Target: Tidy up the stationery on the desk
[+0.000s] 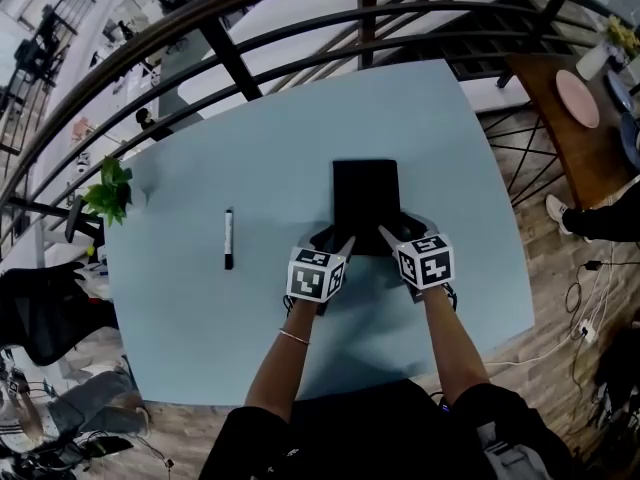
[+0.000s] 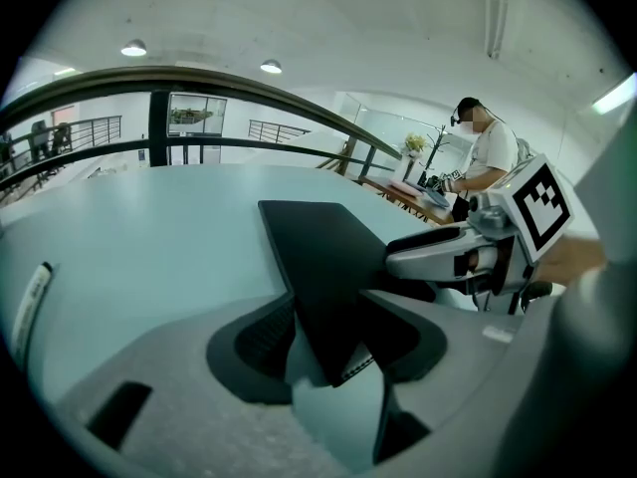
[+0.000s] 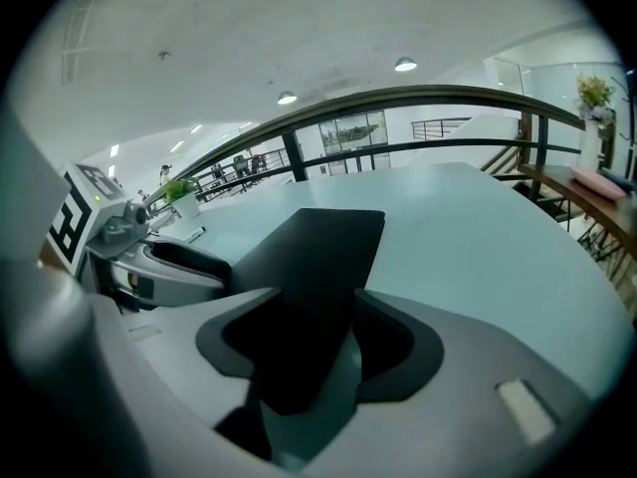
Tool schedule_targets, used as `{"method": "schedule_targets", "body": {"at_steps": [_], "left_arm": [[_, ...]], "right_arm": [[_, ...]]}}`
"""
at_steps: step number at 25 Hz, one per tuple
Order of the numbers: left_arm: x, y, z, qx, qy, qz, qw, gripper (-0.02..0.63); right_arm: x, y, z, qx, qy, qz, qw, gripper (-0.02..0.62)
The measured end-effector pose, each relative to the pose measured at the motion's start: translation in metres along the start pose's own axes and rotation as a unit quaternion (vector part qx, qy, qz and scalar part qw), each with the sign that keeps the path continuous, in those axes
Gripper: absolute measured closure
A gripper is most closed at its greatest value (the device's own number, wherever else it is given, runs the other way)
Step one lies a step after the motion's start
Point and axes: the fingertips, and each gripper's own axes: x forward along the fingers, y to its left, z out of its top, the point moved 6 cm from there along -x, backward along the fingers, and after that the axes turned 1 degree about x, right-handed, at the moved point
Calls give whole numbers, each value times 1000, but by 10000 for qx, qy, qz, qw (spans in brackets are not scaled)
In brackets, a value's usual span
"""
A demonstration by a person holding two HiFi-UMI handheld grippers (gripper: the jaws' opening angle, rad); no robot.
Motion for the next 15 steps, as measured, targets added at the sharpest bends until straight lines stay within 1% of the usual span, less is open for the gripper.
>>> {"method": "schedule_targets", "body": {"at_steps": [15], "left_arm": [[-67,18,-60,-306,-90,265,9991,416]], "right_arm": [[1,79,-30,-394,187,366,9984,368]]}}
